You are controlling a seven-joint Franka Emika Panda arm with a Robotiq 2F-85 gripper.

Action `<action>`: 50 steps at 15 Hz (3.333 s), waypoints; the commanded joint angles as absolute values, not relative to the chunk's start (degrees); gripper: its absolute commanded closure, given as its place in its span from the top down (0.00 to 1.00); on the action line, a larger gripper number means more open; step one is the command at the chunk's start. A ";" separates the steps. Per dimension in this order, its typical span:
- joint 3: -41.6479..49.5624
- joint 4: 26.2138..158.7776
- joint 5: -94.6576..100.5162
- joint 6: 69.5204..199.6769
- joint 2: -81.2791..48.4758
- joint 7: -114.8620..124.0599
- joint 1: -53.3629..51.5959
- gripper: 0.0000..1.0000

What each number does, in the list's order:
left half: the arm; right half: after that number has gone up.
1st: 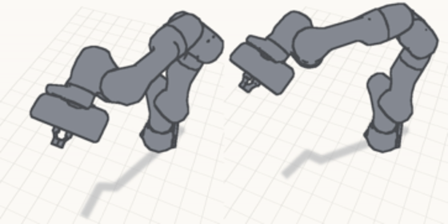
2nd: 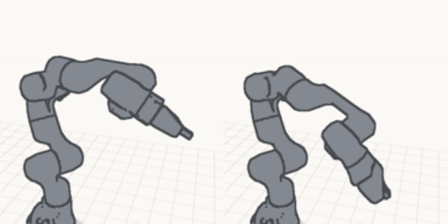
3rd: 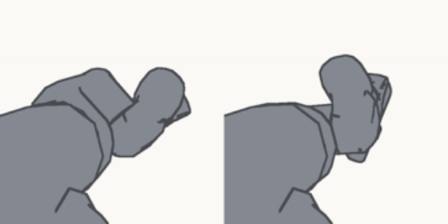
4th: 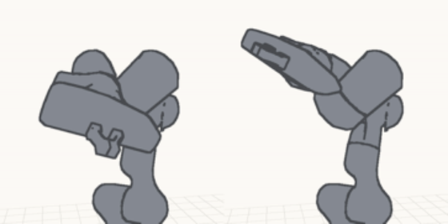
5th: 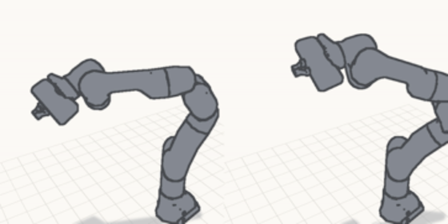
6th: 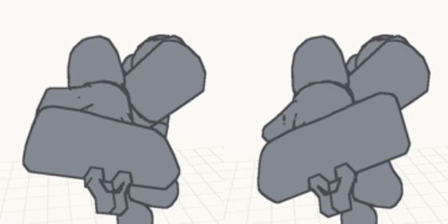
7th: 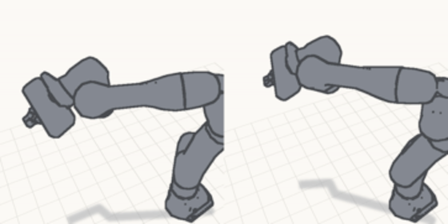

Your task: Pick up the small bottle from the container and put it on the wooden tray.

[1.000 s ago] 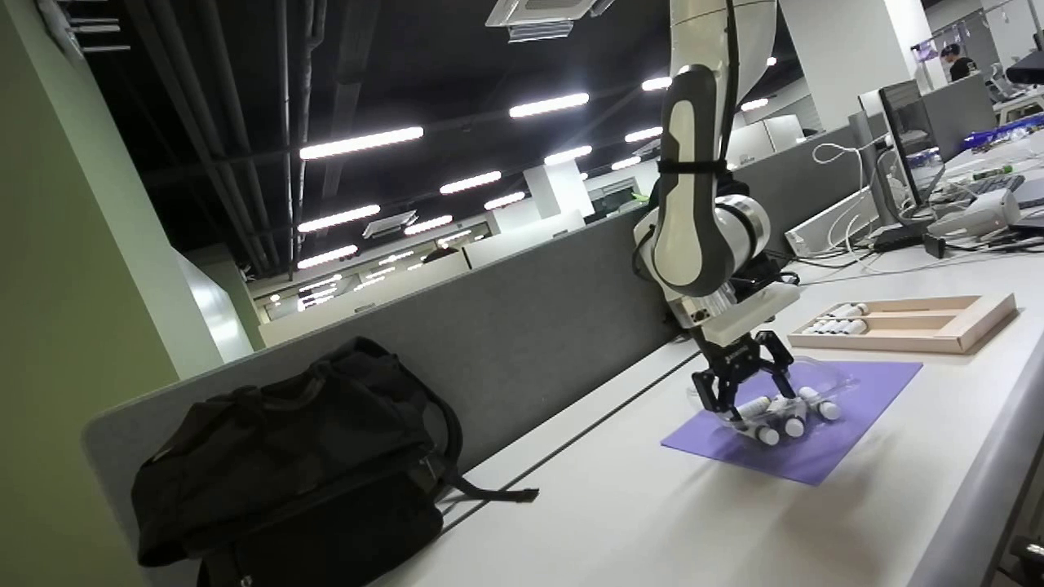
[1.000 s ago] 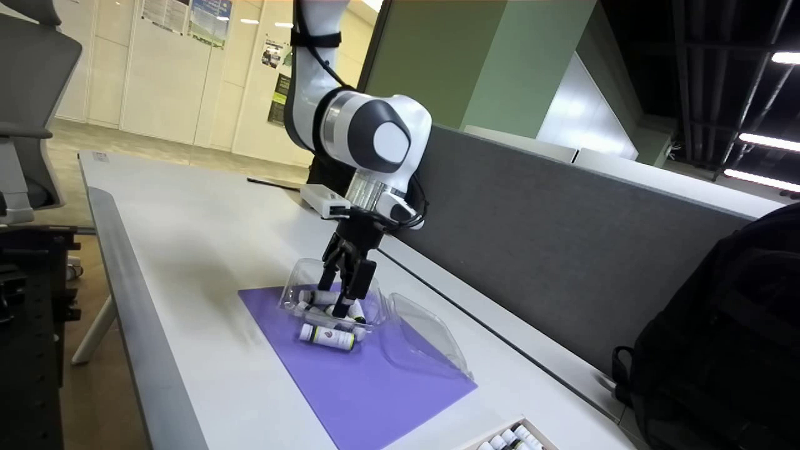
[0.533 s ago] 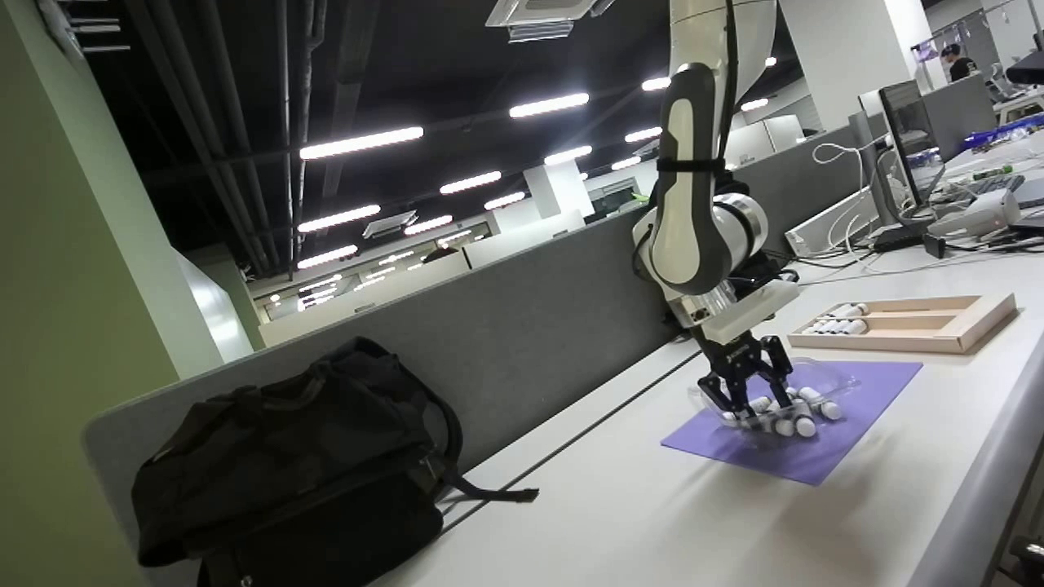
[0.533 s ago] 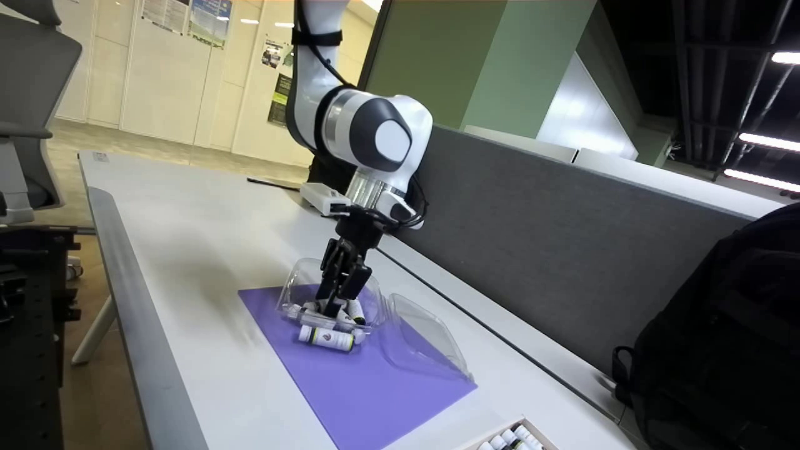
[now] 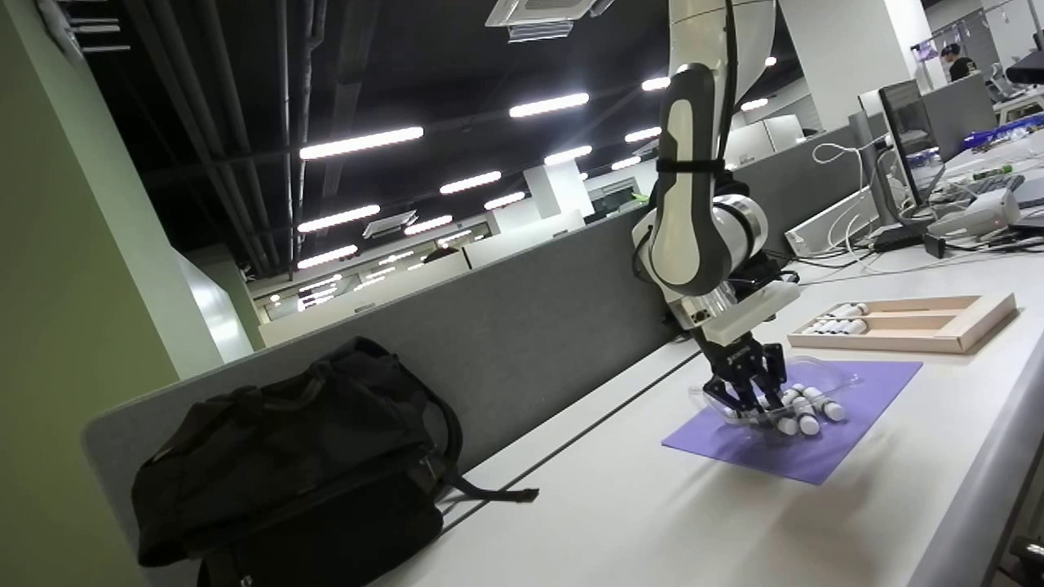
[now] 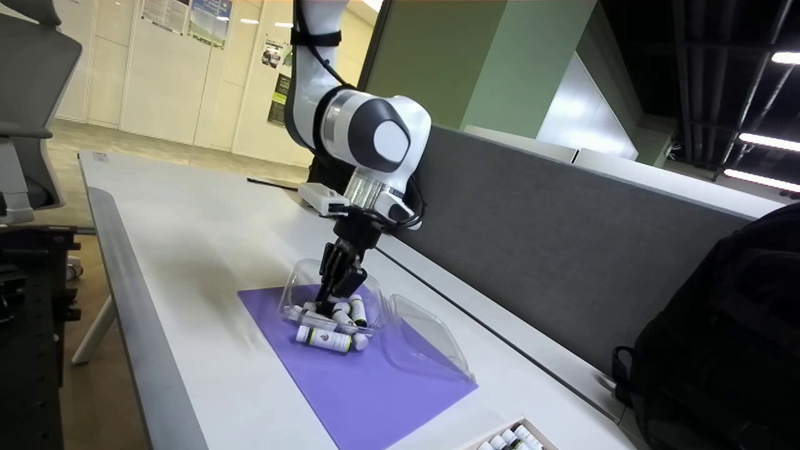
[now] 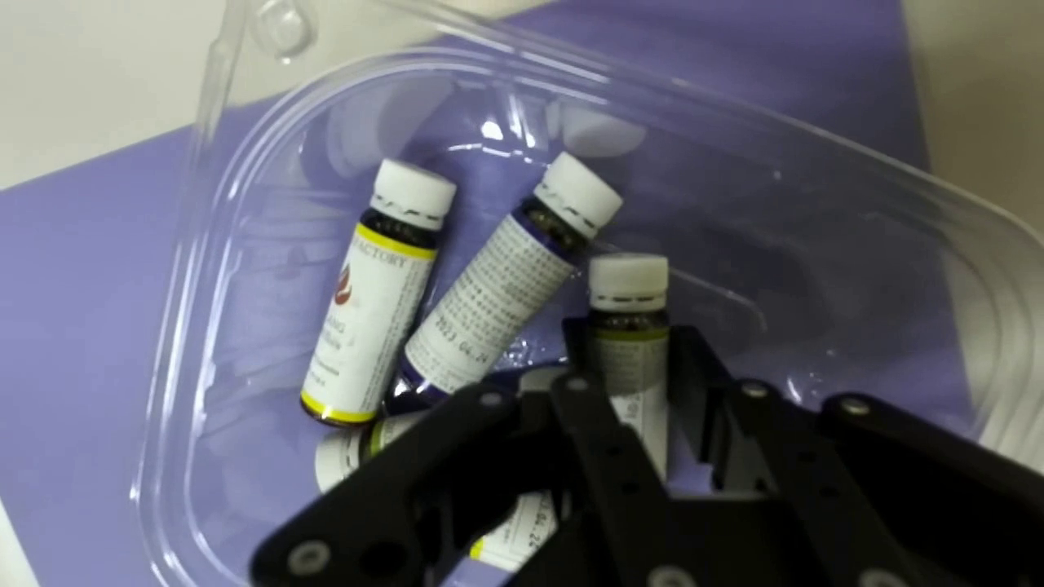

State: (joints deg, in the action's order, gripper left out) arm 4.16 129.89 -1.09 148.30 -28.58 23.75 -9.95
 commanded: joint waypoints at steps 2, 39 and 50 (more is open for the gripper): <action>2.54 130.25 -3.14 144.55 -25.29 21.62 -8.26 0.07; 14.12 135.95 -38.54 141.64 -12.45 11.85 19.00 0.07; 14.61 127.29 -53.10 142.69 -27.09 17.55 18.92 0.07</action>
